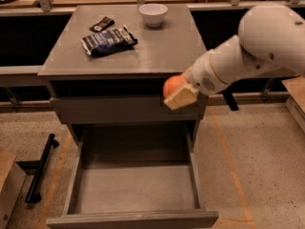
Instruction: Place orange into middle drawer
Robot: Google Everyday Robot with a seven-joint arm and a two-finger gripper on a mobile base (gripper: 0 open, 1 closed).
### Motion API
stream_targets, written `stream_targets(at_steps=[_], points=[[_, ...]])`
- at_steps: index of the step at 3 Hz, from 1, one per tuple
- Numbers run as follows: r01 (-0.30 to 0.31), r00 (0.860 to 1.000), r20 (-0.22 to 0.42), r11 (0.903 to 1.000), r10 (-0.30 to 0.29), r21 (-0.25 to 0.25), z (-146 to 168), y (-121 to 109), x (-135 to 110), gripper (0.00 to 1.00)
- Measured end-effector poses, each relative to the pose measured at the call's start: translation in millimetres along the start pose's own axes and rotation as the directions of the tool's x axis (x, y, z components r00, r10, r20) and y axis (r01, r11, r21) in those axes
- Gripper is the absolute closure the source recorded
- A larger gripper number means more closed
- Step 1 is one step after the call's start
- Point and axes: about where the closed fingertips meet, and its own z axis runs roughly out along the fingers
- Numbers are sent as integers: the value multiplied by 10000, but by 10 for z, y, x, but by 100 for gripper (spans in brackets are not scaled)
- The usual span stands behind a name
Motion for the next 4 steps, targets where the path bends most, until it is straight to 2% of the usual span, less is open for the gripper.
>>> stream_targets(at_steps=[1,3,4], points=[[-706,9966,-488,9930,662,-943,121,326,557,100],[-692,9966,-517,9931,645,-942,126,340,557,100],[-1234,9923,-206,9845,1218,-1250,494,443,757,100]])
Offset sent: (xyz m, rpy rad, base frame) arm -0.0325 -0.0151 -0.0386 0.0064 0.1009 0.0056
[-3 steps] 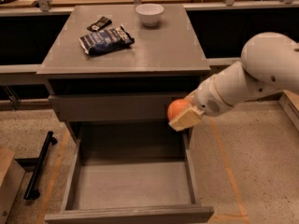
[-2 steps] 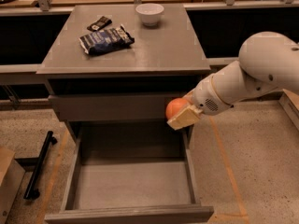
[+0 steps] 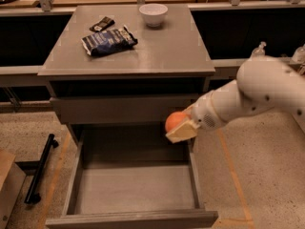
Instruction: Place orange into middle drawer
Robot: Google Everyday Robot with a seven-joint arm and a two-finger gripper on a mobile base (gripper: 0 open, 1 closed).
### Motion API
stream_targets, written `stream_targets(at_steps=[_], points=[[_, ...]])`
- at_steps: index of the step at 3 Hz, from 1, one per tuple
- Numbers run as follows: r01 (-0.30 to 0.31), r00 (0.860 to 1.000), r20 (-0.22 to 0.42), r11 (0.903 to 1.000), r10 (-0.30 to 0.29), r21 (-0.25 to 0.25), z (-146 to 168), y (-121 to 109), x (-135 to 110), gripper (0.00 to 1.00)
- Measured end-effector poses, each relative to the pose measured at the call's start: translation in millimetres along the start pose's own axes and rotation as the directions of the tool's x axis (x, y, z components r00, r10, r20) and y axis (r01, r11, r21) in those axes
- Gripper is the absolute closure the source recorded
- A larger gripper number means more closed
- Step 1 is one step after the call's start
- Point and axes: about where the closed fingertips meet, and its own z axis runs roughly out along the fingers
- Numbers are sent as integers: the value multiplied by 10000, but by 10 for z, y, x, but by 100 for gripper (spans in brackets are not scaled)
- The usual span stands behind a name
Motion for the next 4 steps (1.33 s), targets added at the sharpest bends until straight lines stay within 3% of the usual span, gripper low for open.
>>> stream_targets(at_steps=[1,2,3,4], points=[[-965,9931,586,9920,1014,-812,834,62,384,100],[-2225,9684,775,9615,2370,-1613,1738,61,687,100],[-2651,9568,671,9434,2830,-1991,2021,98,882,100],[-2530,9610,640,9486,2691,-1902,2057,137,873,100]])
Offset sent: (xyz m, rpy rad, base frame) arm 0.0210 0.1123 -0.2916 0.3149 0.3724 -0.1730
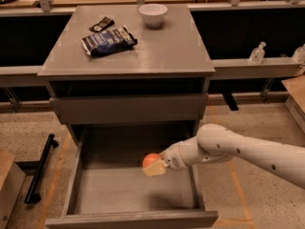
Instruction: Place orange into middle drawer
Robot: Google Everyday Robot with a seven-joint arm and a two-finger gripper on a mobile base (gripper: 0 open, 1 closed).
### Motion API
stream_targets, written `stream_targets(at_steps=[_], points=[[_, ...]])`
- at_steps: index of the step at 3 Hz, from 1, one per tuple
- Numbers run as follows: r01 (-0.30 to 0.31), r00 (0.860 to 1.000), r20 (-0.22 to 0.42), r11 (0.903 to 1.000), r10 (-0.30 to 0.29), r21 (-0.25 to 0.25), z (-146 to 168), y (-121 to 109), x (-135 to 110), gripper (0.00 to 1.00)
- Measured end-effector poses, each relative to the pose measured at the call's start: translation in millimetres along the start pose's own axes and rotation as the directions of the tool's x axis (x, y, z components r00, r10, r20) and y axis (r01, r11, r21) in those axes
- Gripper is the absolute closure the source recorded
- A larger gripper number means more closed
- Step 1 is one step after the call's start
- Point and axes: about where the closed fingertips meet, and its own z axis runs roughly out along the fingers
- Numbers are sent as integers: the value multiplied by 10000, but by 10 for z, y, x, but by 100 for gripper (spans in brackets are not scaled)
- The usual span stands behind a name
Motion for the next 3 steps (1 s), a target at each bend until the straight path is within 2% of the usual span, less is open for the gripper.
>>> stream_targets(at_steps=[1,2,3], points=[[69,9997,-220,9999,-71,-94,242,-84,67,100],[-148,9969,-781,9997,131,-212,563,-241,259,82],[-471,9869,-1554,9988,442,-148,847,-379,497,59]])
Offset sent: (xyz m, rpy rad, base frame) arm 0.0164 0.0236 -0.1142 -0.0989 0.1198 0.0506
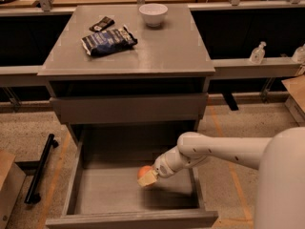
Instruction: Place orange into middle drawer
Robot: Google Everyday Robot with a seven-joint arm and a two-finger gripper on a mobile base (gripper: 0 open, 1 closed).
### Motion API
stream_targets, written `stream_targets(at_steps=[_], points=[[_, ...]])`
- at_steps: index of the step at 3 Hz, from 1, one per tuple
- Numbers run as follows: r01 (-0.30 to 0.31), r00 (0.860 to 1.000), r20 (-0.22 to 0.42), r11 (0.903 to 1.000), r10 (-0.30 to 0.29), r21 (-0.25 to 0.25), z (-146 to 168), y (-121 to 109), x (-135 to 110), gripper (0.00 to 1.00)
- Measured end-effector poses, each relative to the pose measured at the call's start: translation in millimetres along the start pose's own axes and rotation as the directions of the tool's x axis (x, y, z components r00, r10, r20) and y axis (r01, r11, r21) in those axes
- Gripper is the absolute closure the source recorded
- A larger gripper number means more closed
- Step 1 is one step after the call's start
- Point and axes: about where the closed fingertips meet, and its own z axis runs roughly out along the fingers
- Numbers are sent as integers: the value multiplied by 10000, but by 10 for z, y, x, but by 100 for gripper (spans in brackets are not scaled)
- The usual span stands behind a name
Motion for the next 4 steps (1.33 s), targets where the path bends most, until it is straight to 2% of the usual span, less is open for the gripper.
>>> stream_targets(at_steps=[1,2,3,4], points=[[-433,9973,-588,9990,439,114,194,-126,195,36],[-815,9932,-818,9964,832,237,272,-190,333,13],[-864,9910,-979,9946,917,569,315,-173,333,0],[-859,9910,-979,9946,913,575,316,-171,330,0]])
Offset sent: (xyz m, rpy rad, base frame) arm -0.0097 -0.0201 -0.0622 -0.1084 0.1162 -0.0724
